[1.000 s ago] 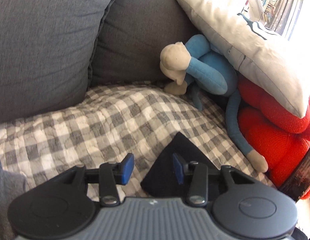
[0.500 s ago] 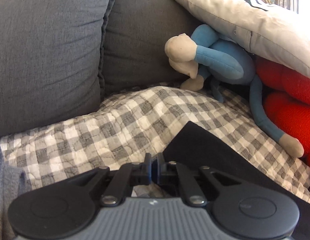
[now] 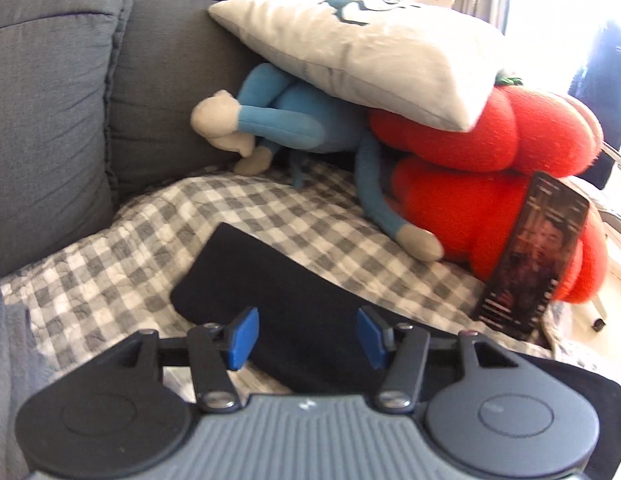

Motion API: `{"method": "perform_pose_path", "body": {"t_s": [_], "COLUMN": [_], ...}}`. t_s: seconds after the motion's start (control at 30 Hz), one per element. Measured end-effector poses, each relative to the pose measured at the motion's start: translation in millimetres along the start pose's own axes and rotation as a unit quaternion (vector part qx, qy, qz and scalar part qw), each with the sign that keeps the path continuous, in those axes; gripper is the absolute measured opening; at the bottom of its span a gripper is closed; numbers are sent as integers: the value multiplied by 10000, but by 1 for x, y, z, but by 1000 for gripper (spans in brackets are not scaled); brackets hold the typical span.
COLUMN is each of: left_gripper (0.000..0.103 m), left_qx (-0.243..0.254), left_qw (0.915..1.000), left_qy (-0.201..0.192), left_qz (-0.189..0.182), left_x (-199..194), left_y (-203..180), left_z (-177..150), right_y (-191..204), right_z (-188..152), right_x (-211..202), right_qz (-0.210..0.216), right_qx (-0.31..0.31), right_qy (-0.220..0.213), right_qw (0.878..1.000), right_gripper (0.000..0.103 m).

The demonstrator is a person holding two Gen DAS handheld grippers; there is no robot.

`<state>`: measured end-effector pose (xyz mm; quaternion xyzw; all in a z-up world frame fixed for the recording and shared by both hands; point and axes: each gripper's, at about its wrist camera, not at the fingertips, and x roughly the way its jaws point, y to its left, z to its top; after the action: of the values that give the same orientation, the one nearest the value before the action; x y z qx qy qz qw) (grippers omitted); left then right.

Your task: Fold clothes

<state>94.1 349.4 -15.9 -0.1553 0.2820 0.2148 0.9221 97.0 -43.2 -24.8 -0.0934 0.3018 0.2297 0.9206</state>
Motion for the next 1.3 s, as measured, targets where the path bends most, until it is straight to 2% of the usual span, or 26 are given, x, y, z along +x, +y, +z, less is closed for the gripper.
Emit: {"method": "perform_pose_path", "body": {"t_s": [0.17, 0.27, 0.43, 0.63, 0.83, 1.03, 1.3], "left_gripper": [56, 57, 60, 60, 60, 60, 60], "left_qx": [249, 440, 767, 1408, 2045, 2522, 2968], "left_qw": [9969, 9940, 9847, 9627, 9404, 9213, 8972], "left_qy": [348, 455, 696, 936, 995, 1020, 1093], "left_qz": [-658, -890, -1398, -2113, -2527, -2778, -3082], "left_x": [-15, -25, -42, -59, -76, -90, -108], "left_y": [-43, -69, -114, -179, -241, -295, -353], "left_z": [-13, -21, -38, -65, -87, -111, -147], "right_y": [-34, -56, -90, -138, -185, -217, -241], "right_z": [-14, -22, -35, -53, -72, -86, -90], "right_x": [-29, -45, -73, -103, -130, -134, -106], "right_qz": [-403, -645, -1063, -1667, -2035, -2125, -1834], "right_qx": [313, 560, 791, 1205, 1713, 2153, 2644], "right_qy": [21, 15, -18, -3, -27, 88, 325], "right_qw": [9987, 9963, 9912, 9786, 9640, 9531, 9463], "right_gripper": [44, 44, 44, 44, 44, 44, 44]}}
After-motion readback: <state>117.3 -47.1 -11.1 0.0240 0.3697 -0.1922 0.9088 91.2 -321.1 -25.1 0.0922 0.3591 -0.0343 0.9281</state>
